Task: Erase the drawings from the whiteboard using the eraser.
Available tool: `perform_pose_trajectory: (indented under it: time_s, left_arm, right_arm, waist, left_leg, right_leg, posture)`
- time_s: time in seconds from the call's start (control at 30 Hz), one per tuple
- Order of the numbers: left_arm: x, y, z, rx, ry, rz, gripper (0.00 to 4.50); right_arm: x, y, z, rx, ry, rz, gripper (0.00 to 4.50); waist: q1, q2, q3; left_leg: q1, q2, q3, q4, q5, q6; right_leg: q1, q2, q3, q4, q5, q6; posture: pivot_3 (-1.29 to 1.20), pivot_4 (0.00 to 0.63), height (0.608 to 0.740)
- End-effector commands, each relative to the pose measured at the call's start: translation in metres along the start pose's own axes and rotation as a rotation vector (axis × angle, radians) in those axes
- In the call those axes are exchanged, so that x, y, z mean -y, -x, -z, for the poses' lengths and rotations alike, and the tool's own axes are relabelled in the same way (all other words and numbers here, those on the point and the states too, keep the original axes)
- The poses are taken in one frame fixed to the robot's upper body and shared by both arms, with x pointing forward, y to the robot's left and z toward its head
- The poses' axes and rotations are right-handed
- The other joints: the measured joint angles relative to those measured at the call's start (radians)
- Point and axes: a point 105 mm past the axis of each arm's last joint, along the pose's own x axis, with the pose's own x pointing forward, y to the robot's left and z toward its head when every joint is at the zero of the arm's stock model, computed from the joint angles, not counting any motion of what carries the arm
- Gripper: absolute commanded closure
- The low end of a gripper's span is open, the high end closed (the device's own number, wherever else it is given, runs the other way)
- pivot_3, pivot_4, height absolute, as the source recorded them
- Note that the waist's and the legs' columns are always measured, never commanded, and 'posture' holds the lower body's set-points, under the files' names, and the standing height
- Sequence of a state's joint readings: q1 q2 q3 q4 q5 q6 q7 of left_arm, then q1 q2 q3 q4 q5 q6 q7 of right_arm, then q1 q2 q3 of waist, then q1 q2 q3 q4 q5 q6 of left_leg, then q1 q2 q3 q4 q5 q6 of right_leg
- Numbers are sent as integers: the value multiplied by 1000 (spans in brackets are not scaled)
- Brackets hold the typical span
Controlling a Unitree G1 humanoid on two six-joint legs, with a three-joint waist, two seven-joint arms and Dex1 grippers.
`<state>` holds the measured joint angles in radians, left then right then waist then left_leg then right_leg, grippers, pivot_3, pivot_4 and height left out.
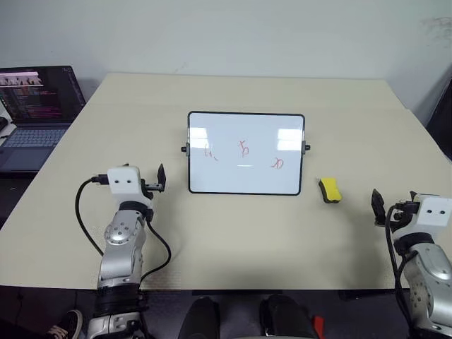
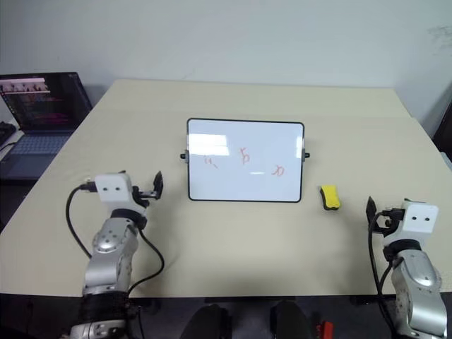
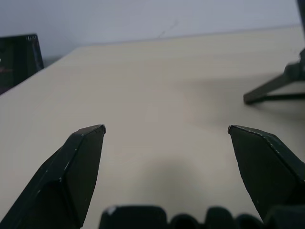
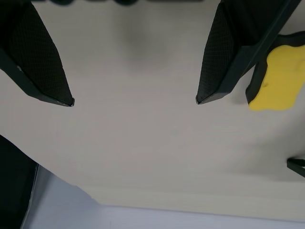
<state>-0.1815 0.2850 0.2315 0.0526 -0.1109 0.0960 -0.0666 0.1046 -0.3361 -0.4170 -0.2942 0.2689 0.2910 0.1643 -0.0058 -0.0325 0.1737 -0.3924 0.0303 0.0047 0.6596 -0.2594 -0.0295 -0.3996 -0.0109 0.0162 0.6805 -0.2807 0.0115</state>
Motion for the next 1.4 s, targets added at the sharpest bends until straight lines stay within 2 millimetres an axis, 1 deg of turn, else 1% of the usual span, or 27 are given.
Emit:
perform_pose_trajectory:
  time_s: [0.03,0.1,0.13,0.2,0.23,0.3,0.4,0.5,0.53,0.6,0.67,0.7,0.73,0.77,0.8,0.83,0.9,0.93,0.97,1.03,1.07,1.13,1.23,1.33,1.4]
  left_arm:
    - [-6,0,-10,34,-11,-35,0]
    - [-10,1,-3,-2,-13,-64,0]
    - [-12,1,-2,-9,-8,-75,0]
    - [-12,2,-7,0,-18,-59,0]
    - [-12,1,-9,1,-21,-48,0]
    - [-18,-2,-15,10,-18,-38,0]
    - [-32,-9,-28,31,23,-18,0]
    - [-52,-18,-56,120,32,27,0]
    - [-57,-19,-66,152,30,56,0]
    - [-57,-23,-92,195,36,178,0]
    - [-45,-26,-114,198,51,357,0]
    - [-41,-28,-119,184,51,415,0]
    - [-33,-28,-125,171,44,484,0]
    - [-31,-28,-128,160,38,521,0]
    - [-25,-27,-132,150,35,579,0]
    - [-9,-22,-140,142,33,688,0]
    - [20,-6,-146,102,31,900,0]
    - [32,3,-146,74,34,992,0]
    - [44,13,-141,43,9,1089,0]
    - [65,30,-127,-13,-56,1246,0]
    - [74,36,-118,-31,-121,1303,0]
    - [86,40,-110,-37,-203,1376,0]
    - [105,38,-110,15,-249,1424,0]
    - [118,31,-115,54,-224,1423,0]
    - [124,28,-115,67,-236,1425,0]
  right_arm:
    - [7,1,-10,14,0,21,42]
    - [10,2,-2,-18,-2,51,42]
    - [10,2,-1,-21,-6,58,42]
    - [5,3,-9,1,-8,43,42]
    - [6,3,-12,9,-17,54,42]
    - [6,3,-18,18,-31,80,42]
    - [-4,4,-31,50,-95,56,42]
    - [-15,6,-49,112,-70,-7,42]
    - [-19,7,-52,120,-76,-25,42]
    - [-24,9,-60,131,-72,-49,42]
    - [-36,12,-71,137,-83,-113,42]
    - [-42,14,-74,134,-94,-140,42]
    - [-48,16,-74,103,-117,-192,42]
    - [-55,18,-73,79,-134,-227,42]
    - [-62,21,-70,42,-146,-272,42]
    - [-70,25,-64,-15,-132,-337,42]
    - [-81,29,-56,-91,-109,-411,42]
    - [-84,28,-54,-113,-107,-419,42]
    - [-86,25,-54,-127,-113,-422,42]
    - [-89,16,-52,-149,-117,-425,42]
    - [-91,10,-51,-164,-107,-418,42]
    - [-91,-1,-53,-176,-102,-397,42]
    - [-87,-19,-54,-179,-103,-361,42]
    - [-79,-34,-43,-206,-74,-328,42]
    - [-81,-41,-39,-224,-53,-333,42]
  waist:
    - [1,0,0]
    - [1,0,0]
    - [1,0,0]
    - [2,0,0]
    - [1,0,0]
    - [1,0,0]
    - [0,0,0]
    - [1,0,0]
    - [0,0,0]
    - [-1,0,0]
    - [-1,0,0]
    - [-1,0,0]
    - [0,0,0]
    - [1,0,0]
    - [1,0,0]
    - [1,0,0]
    - [0,-1,0]
    - [-2,-1,0]
    - [-3,-1,0]
    - [-6,-1,0]
    - [-13,-1,0]
    - [-20,0,1]
    - [-22,0,1]
    - [-20,-1,1]
    - [-21,0,1]
  left_leg:
    - [0,0,0,0,0,0]
    - [0,0,0,0,0,0]
    - [0,-1,0,0,0,0]
    - [0,-1,0,0,0,0]
    - [0,-1,0,0,0,0]
    - [-1,-1,0,0,0,0]
    - [-1,0,-1,0,0,0]
    - [-2,0,-1,0,0,0]
    - [-2,0,-1,0,0,0]
    - [-4,0,0,0,0,0]
    - [-5,-1,0,0,0,0]
    - [-6,-1,0,0,0,0]
    - [-6,-1,0,1,0,0]
    - [-6,-1,0,1,0,0]
    - [-6,-1,-1,0,0,0]
    - [-6,-1,-1,0,0,0]
    - [-6,-1,0,0,0,0]
    - [-6,-1,0,0,0,0]
    - [-6,-1,0,1,0,0]
    - [-6,-1,0,1,0,0]
    - [-6,-1,0,1,0,0]
    - [-5,-1,0,0,0,0]
    - [-5,-1,0,1,0,0]
    - [-7,-1,-1,1,0,0]
    - [-7,-1,0,1,0,1]
  right_leg:
    - [0,0,0,0,0,0]
    - [0,0,0,0,0,0]
    - [0,0,0,0,0,0]
    - [0,0,0,0,0,0]
    - [0,0,0,0,0,0]
    - [-1,0,0,0,0,0]
    - [-1,0,-1,0,0,0]
    - [-2,1,-1,0,0,0]
    - [-2,1,0,0,0,0]
    - [-4,3,0,1,0,0]
    - [-5,4,0,0,0,0]
    - [-5,4,0,0,0,0]
    - [-5,4,-1,0,0,0]
    - [-5,4,-1,0,0,0]
    - [-5,4,-1,-1,0,0]
    - [-5,4,-1,0,0,0]
    - [-5,4,-1,0,0,0]
    - [-5,4,-1,-1,0,0]
    - [-5,4,-1,0,0,0]
    - [-5,4,0,0,0,0]
    - [-5,4,0,0,0,0]
    - [-5,4,1,0,0,0]
    - [-6,6,1,0,0,0]
    - [-6,7,0,-1,0,0]
    - [-6,7,1,-1,0,0]
  posture:
    - [0,150,740]
    - [0,150,740]
    - [0,150,740]
    - [0,150,740]
    - [0,150,740]
    - [0,150,740]
    - [0,150,740]
    - [0,150,740]
    - [0,150,740]
    - [0,150,740]
    - [0,150,740]
    - [0,150,740]
    - [0,150,740]
    - [0,150,740]
    - [0,150,740]
    - [0,150,740]
    - [0,150,740]
    - [0,150,740]
    - [0,150,740]
    - [0,150,740]
    - [0,150,740]
    - [0,150,740]
    - [0,150,740]
    - [0,150,740]
    - [0,150,740]
